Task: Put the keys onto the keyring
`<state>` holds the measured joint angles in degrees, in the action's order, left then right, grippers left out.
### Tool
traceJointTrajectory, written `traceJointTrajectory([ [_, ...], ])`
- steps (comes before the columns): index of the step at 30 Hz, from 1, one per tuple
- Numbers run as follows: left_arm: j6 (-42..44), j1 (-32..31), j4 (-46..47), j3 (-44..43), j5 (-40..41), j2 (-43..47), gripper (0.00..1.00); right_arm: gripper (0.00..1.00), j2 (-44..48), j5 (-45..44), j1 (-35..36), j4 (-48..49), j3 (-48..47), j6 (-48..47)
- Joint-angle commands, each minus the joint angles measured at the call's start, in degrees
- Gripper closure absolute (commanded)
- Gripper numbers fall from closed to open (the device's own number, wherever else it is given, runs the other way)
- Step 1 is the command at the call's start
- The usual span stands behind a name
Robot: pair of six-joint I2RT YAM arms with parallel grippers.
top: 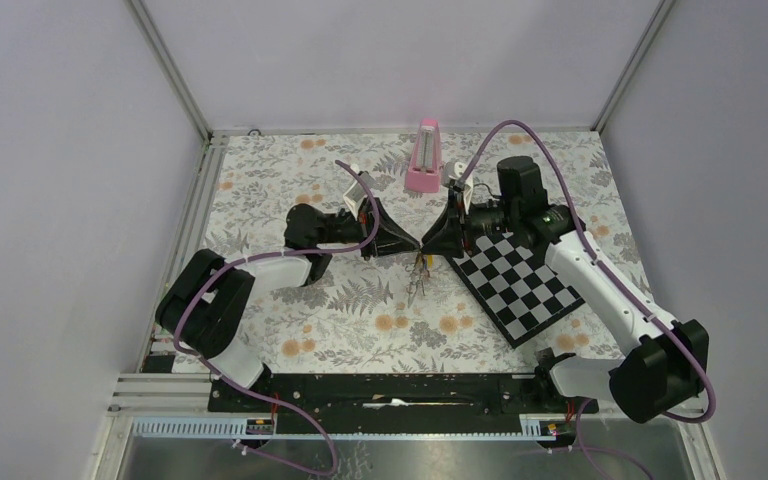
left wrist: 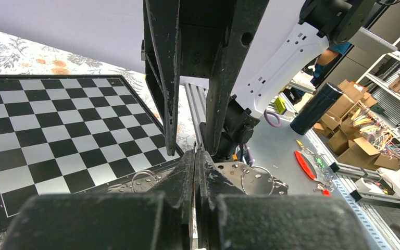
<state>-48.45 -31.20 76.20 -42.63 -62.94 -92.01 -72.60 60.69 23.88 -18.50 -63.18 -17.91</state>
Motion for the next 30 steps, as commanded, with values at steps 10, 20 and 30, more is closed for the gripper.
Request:
traceJointTrajectory([
  [10,-0.68,-0.18,5.35,0.09,2.37,1.53,1.0,0.65,-0.29,2.86,-0.08,2.59,1.27,0.58],
  [20,-0.6,-0.18,5.44,0.0,2.21,1.15,1.0,0.82,-0.33,4.15,-0.1,5.56,1.92,3.28],
  [30,1.55,-0.18,4.07,-0.2,1.21,1.13,1.0,1.0,0.22,1.73,-0.06,1.08,0.46,-1.12],
])
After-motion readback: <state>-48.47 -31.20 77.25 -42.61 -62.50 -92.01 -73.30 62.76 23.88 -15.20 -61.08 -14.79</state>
